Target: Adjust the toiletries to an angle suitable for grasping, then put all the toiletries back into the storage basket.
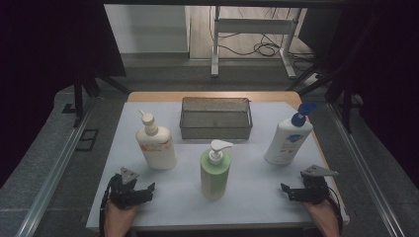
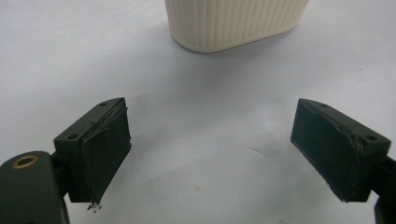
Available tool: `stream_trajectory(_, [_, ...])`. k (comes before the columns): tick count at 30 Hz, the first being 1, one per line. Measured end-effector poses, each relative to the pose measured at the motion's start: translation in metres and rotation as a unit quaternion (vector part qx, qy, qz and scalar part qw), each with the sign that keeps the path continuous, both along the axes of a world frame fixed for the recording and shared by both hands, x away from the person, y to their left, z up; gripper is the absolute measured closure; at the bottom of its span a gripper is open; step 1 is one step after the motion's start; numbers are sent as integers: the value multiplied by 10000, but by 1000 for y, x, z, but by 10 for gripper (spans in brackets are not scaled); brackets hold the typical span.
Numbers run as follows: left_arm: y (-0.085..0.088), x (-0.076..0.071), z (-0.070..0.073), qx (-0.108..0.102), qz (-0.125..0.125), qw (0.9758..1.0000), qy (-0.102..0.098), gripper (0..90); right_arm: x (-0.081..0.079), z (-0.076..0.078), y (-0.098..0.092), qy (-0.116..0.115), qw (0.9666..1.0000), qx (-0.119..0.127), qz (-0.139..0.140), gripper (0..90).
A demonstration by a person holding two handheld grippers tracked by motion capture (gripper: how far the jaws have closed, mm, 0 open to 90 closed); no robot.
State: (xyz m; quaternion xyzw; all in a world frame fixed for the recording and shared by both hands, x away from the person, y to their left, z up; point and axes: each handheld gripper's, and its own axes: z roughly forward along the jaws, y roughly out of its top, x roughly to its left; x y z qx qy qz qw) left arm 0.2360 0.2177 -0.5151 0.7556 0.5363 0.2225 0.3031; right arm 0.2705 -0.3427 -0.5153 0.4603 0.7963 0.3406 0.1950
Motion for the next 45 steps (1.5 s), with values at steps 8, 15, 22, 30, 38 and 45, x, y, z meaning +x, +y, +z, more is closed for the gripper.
stream_trajectory(8, [1, 2, -2, -19, 8, 10000, 21, 121, 0, 0, 0, 3, 10000, -1, 31, 70])
stream_trajectory(15, [0, 2, -3, 1, 2, 10000, 20, 122, 1, 0, 1, 15, 10000, 8, 69, 71])
stream_trajectory(22, [1, 5, -7, -27, -14, 9999, 125, 122, 1, 0, 1, 13, 9999, 32, 122, 72])
stream_trajectory(30, [3, 6, -8, -145, -20, 9997, 195, 120, 0, 1, 2, 7, 9999, 71, 124, 74])
stream_trajectory(38, [4, 6, -8, -148, -20, 9997, 194, 120, -1, 4, 7, 111, 9996, 127, 221, 137])
stream_trajectory(45, [3, 6, -8, -148, -20, 9997, 194, 120, 0, 6, 9, 136, 9992, 186, 333, 166])
